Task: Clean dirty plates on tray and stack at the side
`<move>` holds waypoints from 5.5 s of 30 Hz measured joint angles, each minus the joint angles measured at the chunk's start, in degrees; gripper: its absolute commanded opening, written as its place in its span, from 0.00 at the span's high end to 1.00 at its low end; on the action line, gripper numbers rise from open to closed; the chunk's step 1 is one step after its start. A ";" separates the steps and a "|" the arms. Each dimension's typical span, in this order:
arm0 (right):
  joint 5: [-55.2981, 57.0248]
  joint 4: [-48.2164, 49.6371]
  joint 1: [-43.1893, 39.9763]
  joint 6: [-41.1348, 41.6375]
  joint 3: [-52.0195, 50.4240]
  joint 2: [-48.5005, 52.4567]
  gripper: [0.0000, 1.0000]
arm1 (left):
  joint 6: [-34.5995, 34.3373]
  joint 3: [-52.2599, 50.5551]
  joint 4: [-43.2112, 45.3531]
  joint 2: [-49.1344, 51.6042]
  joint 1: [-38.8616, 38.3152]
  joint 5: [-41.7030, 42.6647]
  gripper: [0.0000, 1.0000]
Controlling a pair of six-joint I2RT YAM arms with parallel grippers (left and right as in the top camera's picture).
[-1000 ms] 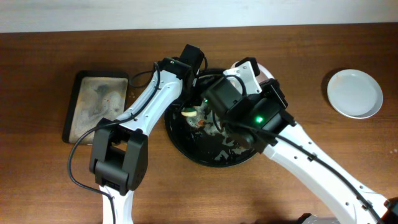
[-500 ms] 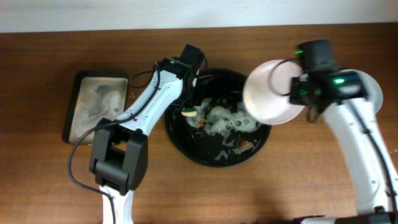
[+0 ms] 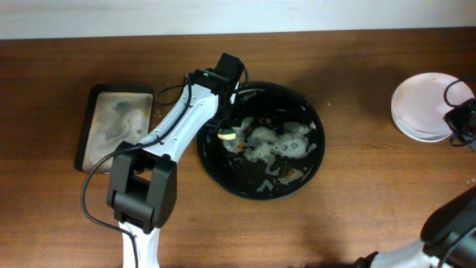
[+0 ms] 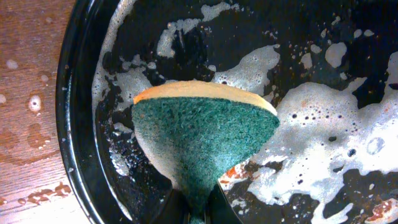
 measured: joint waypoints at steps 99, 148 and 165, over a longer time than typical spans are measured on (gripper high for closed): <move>-18.14 -19.87 50.27 -18.12 1.05 -25.05 0.01 | 18.23 -1.81 -18.82 -42.10 24.48 2.34 0.01; -2.97 44.13 37.51 -29.29 -85.64 -101.44 0.01 | 18.01 -1.88 -19.17 -42.07 24.48 2.36 0.01; -2.97 44.15 37.51 -29.31 -85.64 -101.44 0.01 | 18.01 -1.88 -19.17 -42.07 24.48 2.36 0.01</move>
